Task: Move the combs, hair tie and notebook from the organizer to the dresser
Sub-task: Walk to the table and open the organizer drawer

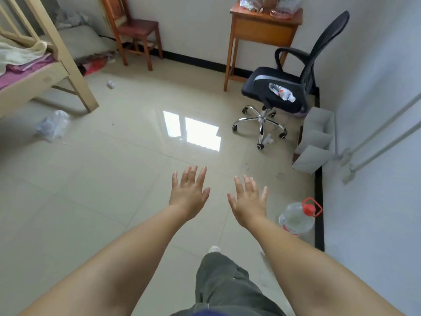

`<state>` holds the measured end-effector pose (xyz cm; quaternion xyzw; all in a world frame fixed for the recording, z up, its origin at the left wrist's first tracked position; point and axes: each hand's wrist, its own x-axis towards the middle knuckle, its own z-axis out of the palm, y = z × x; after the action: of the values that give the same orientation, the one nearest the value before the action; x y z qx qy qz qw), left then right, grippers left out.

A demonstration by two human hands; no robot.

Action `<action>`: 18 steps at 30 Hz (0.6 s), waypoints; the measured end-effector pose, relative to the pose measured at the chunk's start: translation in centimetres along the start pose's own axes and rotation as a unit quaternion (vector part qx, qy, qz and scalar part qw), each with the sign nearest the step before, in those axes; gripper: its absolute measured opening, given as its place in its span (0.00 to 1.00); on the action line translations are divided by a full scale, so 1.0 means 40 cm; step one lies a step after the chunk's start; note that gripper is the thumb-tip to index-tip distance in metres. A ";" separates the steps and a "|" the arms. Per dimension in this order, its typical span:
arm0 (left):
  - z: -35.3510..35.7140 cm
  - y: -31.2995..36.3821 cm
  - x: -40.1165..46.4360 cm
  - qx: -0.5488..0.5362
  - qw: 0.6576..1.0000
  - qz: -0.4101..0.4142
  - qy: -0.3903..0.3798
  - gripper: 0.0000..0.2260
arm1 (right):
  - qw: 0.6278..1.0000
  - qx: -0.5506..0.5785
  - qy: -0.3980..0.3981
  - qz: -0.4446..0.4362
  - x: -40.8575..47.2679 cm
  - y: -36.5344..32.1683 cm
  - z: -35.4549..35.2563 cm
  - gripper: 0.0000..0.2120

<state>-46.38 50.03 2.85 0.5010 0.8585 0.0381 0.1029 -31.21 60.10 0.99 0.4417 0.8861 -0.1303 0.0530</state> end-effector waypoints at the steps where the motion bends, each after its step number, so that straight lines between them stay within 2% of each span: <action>1: -0.025 -0.001 0.084 0.005 1.000 -0.005 0.001 0.27 | 1.000 -0.005 0.005 -0.005 0.085 0.003 -0.036 0.28; 5: -0.113 -0.023 0.372 -0.006 1.000 -0.024 0.007 0.27 | 1.000 -0.008 0.005 0.000 0.392 0.014 -0.157 0.27; 11: -0.177 -0.121 0.805 0.013 0.998 -0.054 0.005 0.27 | 1.000 -0.017 0.008 -0.018 0.848 -0.018 -0.243 0.27; 18: -0.309 -0.236 1.416 0.048 0.998 0.017 0.021 0.27 | 0.999 0.027 0.034 0.016 1.433 -0.100 -0.361 0.27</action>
<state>-84.08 94.99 5.46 0.5187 0.8528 0.0088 0.0599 -68.74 105.86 3.62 0.4617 0.8761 -0.1382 0.0128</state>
